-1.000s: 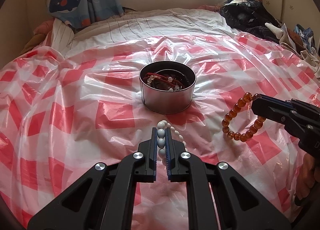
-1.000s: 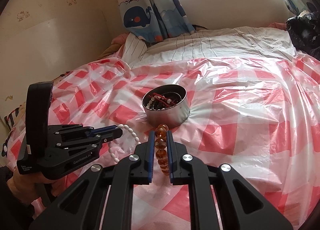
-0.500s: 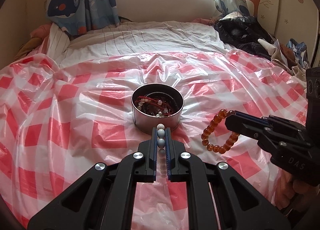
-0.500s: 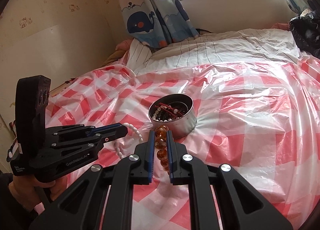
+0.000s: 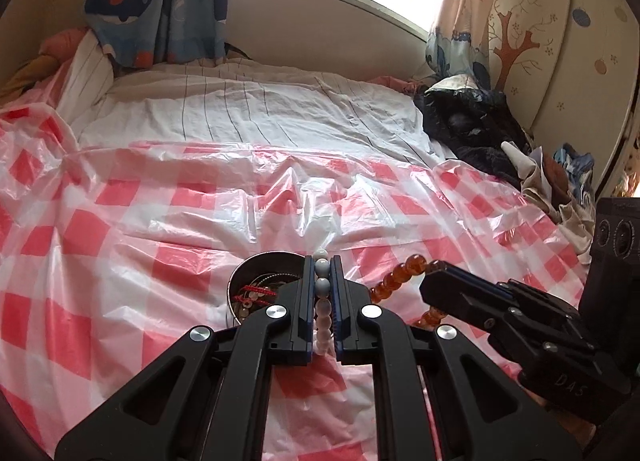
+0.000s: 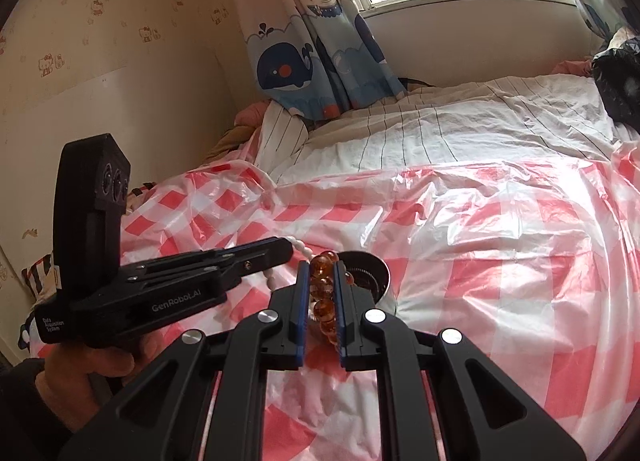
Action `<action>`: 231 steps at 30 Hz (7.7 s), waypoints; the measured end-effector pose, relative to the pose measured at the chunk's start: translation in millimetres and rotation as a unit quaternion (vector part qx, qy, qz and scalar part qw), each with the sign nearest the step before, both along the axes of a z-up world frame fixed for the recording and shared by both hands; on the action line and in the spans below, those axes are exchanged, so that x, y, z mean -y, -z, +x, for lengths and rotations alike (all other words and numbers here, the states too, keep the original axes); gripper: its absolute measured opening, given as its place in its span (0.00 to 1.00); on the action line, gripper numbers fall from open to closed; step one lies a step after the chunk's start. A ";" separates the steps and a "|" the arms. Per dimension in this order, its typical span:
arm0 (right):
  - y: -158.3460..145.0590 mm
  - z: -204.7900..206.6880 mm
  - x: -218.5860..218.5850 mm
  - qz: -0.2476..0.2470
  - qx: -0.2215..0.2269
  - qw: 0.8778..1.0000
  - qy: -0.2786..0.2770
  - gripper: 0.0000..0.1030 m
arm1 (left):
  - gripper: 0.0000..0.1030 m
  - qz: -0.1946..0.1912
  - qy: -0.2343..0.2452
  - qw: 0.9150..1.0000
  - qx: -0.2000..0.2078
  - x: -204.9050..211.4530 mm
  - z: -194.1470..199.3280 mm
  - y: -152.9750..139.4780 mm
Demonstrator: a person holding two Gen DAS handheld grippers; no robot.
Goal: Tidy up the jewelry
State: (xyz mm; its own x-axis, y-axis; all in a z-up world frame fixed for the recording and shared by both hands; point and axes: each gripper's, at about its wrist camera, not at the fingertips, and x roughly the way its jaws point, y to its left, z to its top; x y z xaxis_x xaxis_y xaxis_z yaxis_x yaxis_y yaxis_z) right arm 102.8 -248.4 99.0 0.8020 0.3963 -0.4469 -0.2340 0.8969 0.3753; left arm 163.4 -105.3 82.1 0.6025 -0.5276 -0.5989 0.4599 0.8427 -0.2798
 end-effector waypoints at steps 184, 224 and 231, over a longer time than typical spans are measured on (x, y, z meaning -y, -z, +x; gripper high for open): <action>104.9 -154.5 -31.3 -0.180 -0.109 0.968 0.133 0.92 | 0.93 0.165 -0.147 0.975 -0.029 -74.0 -161.0 95.4; 105.0 -153.0 -28.9 -0.182 -0.112 0.968 0.133 0.93 | 0.93 0.165 -0.146 0.975 -0.031 -74.7 -160.0 96.2; 105.0 -152.6 -30.1 -0.183 -0.112 0.968 0.132 0.93 | 0.93 0.164 -0.145 0.975 -0.031 -75.8 -160.1 96.5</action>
